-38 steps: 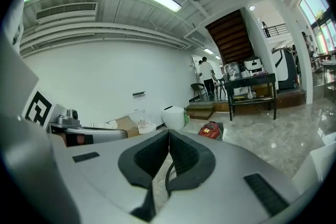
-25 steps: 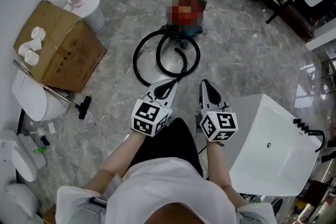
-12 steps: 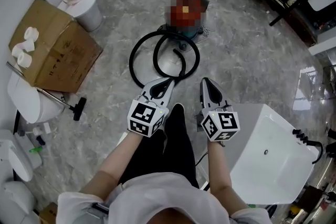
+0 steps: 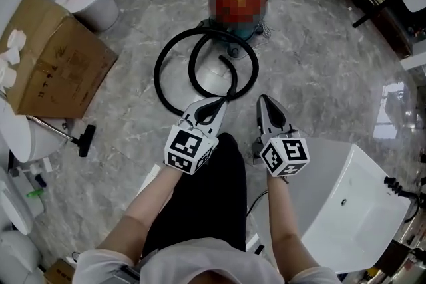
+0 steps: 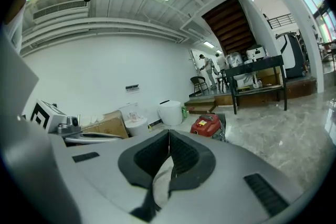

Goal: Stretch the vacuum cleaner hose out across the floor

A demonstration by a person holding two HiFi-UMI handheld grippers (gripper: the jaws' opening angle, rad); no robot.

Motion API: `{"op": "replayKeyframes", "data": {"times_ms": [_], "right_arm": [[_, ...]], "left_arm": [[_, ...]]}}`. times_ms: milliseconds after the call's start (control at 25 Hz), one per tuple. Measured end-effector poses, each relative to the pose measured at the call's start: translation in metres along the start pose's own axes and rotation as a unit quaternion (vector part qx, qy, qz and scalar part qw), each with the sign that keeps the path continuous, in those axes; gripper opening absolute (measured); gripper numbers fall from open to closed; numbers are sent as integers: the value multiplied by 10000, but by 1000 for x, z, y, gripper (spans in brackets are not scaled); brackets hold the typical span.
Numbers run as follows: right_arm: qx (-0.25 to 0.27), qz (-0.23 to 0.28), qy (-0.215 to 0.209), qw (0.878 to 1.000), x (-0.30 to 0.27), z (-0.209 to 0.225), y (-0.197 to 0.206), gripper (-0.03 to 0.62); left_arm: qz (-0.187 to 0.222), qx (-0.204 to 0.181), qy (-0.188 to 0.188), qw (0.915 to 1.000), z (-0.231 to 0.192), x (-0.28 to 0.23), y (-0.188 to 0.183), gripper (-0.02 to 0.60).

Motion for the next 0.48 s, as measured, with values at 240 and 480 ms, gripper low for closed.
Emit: {"op": "replayKeyframes", "data": {"times_ms": [240,480], "right_arm": [[-81,-119,168,9998,-57,57,81,14],[-48,-189,290,9994,-107,114,152,14]], "left_arm": [[-232,65,-92,9997,-38,-56,88,9],[-309,100,-152,9994,-73,-107,164,9]]}}
Point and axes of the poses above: the fingertips, and each gripper's own axes: x backward along the fingers, z to its right, y out of its underside, the point moved 5 cm from there along x, backward along the fingers, and after that the axes turned 8 degrees about -z, right-handed, at the moved point
